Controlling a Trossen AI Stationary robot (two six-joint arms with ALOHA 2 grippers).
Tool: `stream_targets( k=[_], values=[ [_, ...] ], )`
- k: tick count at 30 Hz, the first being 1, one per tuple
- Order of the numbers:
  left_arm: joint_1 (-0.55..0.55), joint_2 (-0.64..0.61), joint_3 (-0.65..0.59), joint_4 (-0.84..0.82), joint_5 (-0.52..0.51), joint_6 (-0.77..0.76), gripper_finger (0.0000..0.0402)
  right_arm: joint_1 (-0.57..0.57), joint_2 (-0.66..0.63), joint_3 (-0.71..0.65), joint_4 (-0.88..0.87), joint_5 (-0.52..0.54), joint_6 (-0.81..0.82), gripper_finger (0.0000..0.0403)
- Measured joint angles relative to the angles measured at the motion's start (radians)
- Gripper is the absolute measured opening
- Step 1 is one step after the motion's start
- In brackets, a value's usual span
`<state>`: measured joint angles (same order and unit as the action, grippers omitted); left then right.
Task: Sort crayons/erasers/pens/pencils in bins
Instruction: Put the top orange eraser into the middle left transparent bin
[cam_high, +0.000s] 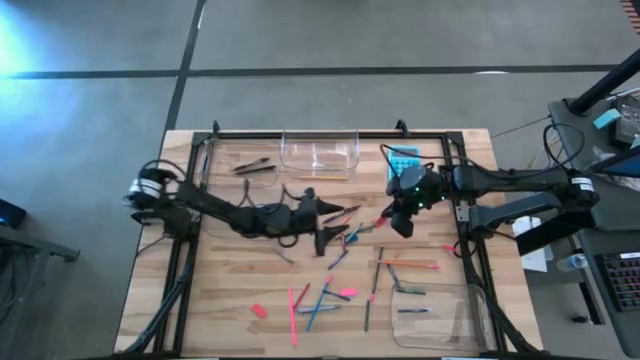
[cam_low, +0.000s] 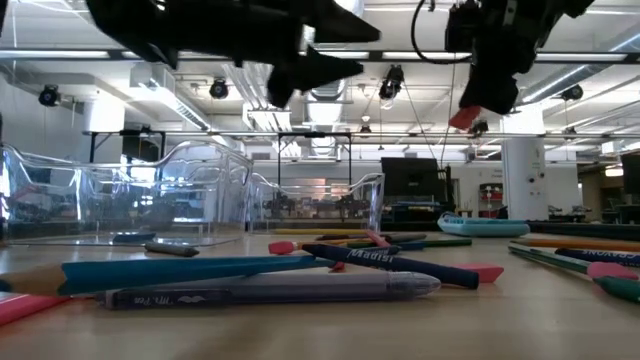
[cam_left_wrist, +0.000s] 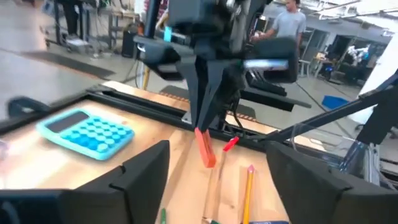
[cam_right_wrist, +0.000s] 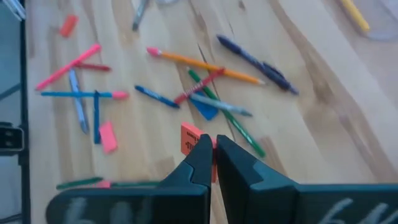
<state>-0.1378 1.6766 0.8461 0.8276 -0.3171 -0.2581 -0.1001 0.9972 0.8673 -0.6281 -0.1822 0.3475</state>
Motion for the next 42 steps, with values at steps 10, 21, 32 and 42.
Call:
stream_targets(
  k=[10,21,32,42],
  values=[
    [0.074,0.204,0.223,-0.032,0.153,-0.079,0.0286,0.034,0.065,0.095,0.012,0.001,-0.022,0.0008],
    [0.079,0.216,0.252,-0.149,0.173,-0.104,0.0286,0.063,0.12,0.142,0.017,0.011,-0.037,0.0008],
    [0.078,0.215,0.261,-0.173,0.186,-0.105,0.0234,0.063,0.117,0.142,0.047,0.011,-0.038,0.0008],
    [0.077,0.197,0.26,-0.202,0.227,-0.057,0.0015,0.067,0.11,0.143,0.064,-0.1,-0.066,0.0026]
  ],
)
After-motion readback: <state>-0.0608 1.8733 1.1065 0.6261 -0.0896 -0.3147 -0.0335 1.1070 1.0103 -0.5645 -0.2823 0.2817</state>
